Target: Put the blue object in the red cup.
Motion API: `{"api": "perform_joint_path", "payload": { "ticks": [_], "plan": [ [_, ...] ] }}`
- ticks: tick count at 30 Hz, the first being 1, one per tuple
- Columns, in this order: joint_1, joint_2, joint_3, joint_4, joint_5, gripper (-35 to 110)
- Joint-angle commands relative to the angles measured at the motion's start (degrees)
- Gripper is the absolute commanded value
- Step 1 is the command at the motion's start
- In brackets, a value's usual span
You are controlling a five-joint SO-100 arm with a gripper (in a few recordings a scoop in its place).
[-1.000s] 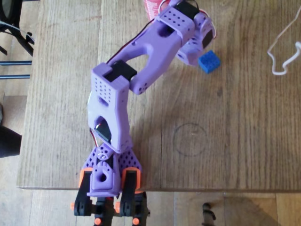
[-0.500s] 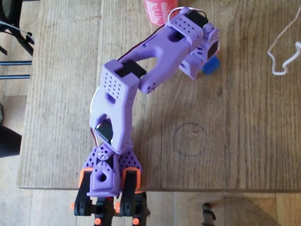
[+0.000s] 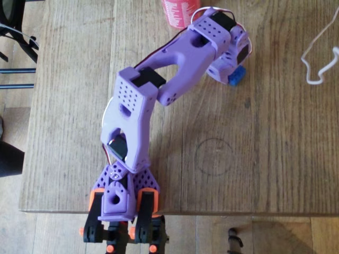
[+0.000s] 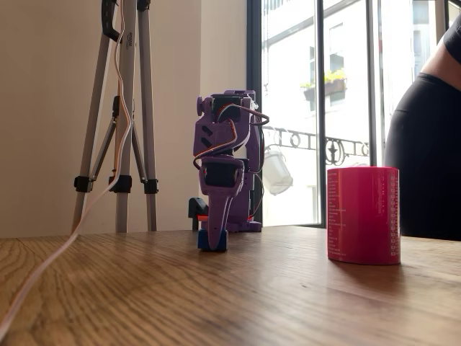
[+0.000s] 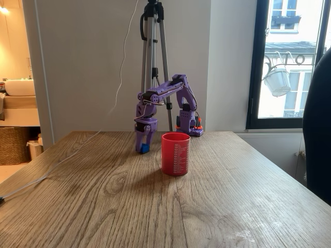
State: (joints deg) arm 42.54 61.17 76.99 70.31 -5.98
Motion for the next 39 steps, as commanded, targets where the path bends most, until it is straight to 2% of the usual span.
{"api": "perform_joint_path", "payload": {
  "ticks": [1,7,18,27,39],
  "plan": [
    [0.62,2.11,-3.60,-1.58,-0.44,1],
    [1.05,7.12,-3.60,-5.71,-2.37,1],
    [-1.23,28.21,-3.43,-16.87,-7.38,1],
    [-12.66,37.27,-0.35,-18.28,-10.37,1],
    [-29.62,36.21,1.05,-20.48,-12.22,1]
  ]
}}
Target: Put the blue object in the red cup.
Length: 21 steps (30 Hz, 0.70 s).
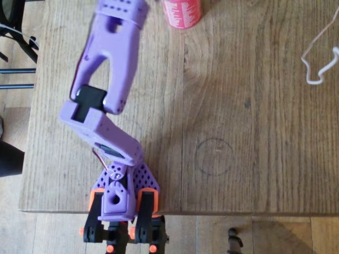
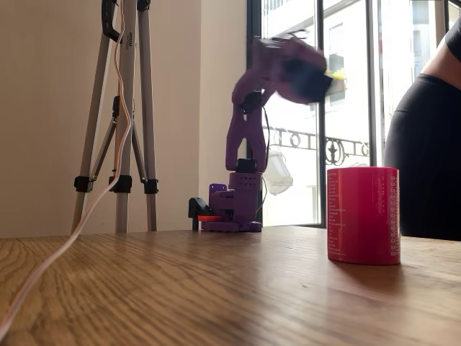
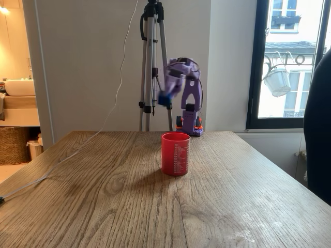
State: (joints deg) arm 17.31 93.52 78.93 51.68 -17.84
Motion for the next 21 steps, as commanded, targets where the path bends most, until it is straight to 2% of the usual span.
{"api": "perform_joint_path", "payload": {
  "ticks": [1,8,14,21],
  "plan": [
    [-5.01,3.52,-0.79,-1.93,-0.44,1],
    [-5.10,0.35,1.93,-4.66,-0.26,1],
    [-3.87,-4.48,3.16,-15.29,1.14,1],
    [-3.78,-5.36,3.43,-14.68,1.32,1]
  ]
}}
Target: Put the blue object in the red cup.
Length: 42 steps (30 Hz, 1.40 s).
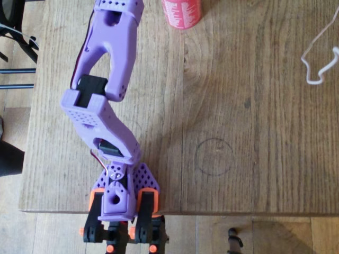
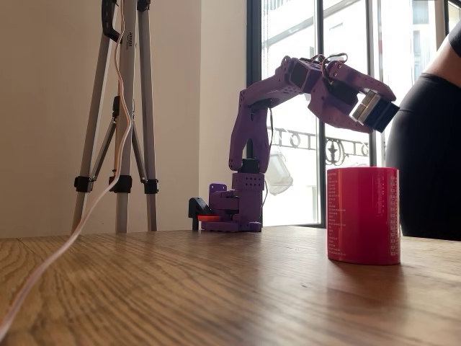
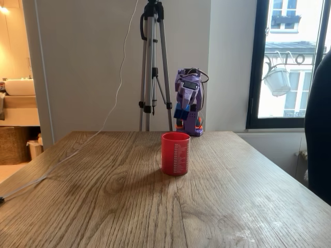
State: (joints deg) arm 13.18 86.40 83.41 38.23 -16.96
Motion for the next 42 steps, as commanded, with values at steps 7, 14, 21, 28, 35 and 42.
{"api": "perform_joint_path", "payload": {
  "ticks": [7,14,21,28,35,42],
  "plan": [
    [0.44,1.67,-0.70,1.32,-0.70,1],
    [2.02,1.67,-0.44,8.61,-2.20,35],
    [2.81,1.67,-0.35,8.96,-2.20,35],
    [3.52,1.76,-0.53,8.61,-2.20,1],
    [3.34,2.37,-0.26,6.50,-3.16,1],
    [2.81,4.31,1.32,4.66,-1.32,1]
  ]
}}
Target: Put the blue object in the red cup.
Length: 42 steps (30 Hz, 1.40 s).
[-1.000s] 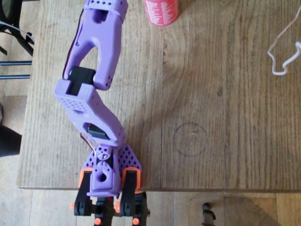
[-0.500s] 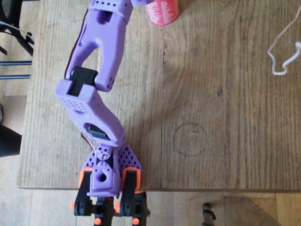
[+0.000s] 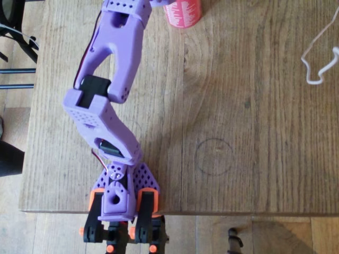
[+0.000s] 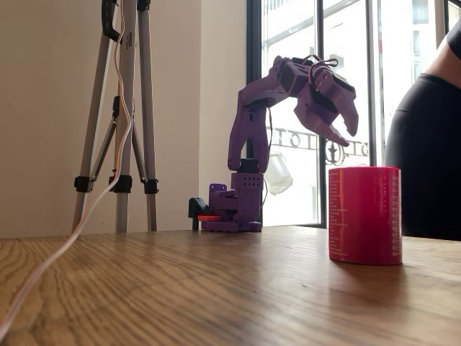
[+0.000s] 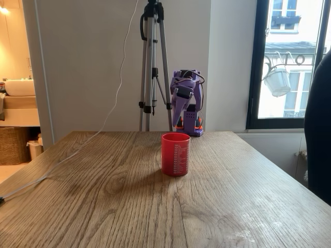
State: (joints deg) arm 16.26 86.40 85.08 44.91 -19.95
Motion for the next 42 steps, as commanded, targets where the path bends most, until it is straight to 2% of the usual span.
{"api": "perform_joint_path", "payload": {
  "ticks": [1,5,8,13,18,22,31,36,42],
  "plan": [
    [-0.44,5.27,-0.35,-2.55,3.43,1],
    [-1.85,13.54,-0.35,-4.57,11.51,1],
    [-4.22,23.99,1.93,-2.29,16.35,1],
    [-9.67,48.34,14.41,1.32,16.88,1],
    [-14.94,71.46,23.29,14.41,14.41,1],
    [-17.93,81.65,27.60,22.68,13.54,1],
    [-20.74,94.48,57.04,11.60,10.63,1],
    [-20.04,102.74,74.18,12.83,9.84,1],
    [-19.69,102.74,82.18,14.24,14.15,1]
  ]
}}
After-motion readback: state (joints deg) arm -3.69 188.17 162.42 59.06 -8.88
